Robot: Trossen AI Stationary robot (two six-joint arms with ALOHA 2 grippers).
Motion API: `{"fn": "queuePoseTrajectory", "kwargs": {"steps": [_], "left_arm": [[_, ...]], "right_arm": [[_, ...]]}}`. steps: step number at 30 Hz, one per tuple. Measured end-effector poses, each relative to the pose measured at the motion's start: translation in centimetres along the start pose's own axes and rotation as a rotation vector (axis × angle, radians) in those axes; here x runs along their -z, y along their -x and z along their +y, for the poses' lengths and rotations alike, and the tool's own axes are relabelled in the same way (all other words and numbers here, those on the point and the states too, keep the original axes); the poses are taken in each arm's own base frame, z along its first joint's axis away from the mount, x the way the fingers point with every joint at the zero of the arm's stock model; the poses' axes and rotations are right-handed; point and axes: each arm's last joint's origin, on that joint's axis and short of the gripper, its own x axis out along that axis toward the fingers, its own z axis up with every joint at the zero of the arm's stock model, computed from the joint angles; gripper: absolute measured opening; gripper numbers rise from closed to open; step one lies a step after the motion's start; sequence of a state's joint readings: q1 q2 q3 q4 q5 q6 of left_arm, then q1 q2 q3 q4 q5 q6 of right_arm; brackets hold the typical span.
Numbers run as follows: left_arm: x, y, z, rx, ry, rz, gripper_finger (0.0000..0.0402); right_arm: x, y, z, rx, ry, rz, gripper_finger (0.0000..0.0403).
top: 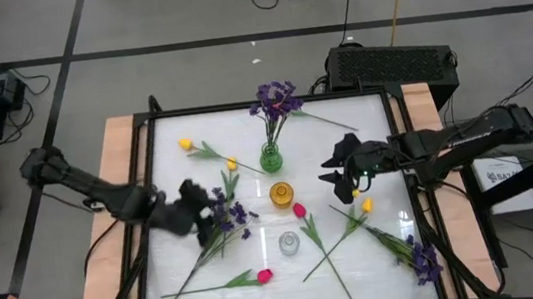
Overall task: Sort flowers into vase by color
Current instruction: Put the top purple flowers into the green vase
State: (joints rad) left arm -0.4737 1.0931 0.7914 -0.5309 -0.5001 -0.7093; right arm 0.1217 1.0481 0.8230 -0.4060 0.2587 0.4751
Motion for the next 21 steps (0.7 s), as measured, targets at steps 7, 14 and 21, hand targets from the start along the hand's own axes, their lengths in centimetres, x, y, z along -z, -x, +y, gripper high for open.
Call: {"fn": "queuePoseTrajectory", "kwargs": {"steps": [7, 14, 21], "left_arm": [[4.2, 1.6, -3.7, 0.089, 0.084, 0.089, 0.0172], [8.5, 1.0, -5.3, 0.018, 0.146, 0.281, 0.0193], [11.3, -0.7, -5.8, -0.126, 0.146, 0.37, 0.0301]], "right_arm": [[0.4, 0.2, 1.0, -0.04, 0.009, -0.003, 0.0171], [1.0, 0.5, 2.2, -0.087, 0.041, 0.014, 0.0171], [1.7, 0.4, 3.2, -0.121, 0.08, 0.039, 0.0171]]}}
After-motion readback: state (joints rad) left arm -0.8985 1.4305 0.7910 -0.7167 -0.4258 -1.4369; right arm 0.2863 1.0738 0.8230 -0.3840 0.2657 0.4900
